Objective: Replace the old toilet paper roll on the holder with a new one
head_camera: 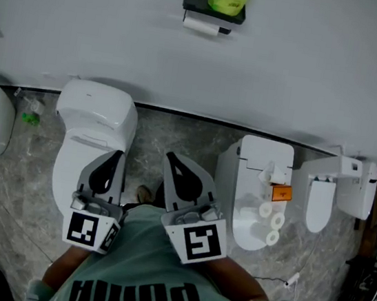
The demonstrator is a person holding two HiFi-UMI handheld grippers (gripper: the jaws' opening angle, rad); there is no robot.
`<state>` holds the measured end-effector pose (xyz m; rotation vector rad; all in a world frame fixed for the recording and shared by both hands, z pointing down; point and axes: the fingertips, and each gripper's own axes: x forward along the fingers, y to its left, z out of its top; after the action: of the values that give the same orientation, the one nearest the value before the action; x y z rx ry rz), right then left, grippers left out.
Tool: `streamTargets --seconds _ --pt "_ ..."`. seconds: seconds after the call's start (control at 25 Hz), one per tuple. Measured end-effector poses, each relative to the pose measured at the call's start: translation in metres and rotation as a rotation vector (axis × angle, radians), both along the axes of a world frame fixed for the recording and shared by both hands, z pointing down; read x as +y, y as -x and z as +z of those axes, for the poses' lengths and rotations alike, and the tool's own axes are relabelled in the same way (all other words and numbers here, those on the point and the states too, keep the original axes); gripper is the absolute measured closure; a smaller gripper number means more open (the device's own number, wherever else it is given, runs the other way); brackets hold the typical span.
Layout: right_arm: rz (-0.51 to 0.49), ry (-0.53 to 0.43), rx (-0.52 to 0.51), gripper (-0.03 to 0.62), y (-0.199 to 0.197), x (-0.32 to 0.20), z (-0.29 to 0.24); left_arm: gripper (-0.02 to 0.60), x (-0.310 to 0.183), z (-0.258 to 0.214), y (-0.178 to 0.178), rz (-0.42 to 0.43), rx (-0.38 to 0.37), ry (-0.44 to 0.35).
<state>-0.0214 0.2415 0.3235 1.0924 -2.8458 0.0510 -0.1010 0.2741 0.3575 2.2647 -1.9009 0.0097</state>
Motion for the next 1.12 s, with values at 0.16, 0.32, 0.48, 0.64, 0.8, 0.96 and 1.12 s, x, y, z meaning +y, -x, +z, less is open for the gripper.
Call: streamTargets --seconds 0.16,0.32,0.48,0.64,0.8,0.96,1.12 --pt "-0.001 0.016 -0.001 0.591 0.005 -0.015 0.004 0.577 -0.014 0.005 0.006 -0.004 -0.004 0.018" --pt "-0.011 0.039 -0.011 0.591 0.008 -0.036 0.010 0.577 -0.031 0.008 0.011 -0.020 -0.015 0.027" --pt "-0.030 0.045 -0.025 0.591 0.014 -0.059 0.010 0.577 -0.051 0.010 0.015 -0.035 -0.025 0.051" --pt "-0.037 0.063 -0.038 0.591 0.012 -0.086 0.012 0.577 -0.077 0.010 0.012 -0.036 -0.029 0.050" --pt "-0.040 0.083 -0.048 0.591 0.008 -0.115 0.015 0.577 -0.103 0.012 0.012 -0.055 -0.039 0.080" --pt "-0.048 0.093 -0.062 0.591 0.003 -0.144 0.014 0.577 -0.132 0.007 0.005 -0.049 -0.052 0.075" --pt "-0.057 0.100 -0.072 0.591 -0.005 -0.173 0.014 0.577 -0.160 0.005 -0.001 -0.069 -0.069 0.090"
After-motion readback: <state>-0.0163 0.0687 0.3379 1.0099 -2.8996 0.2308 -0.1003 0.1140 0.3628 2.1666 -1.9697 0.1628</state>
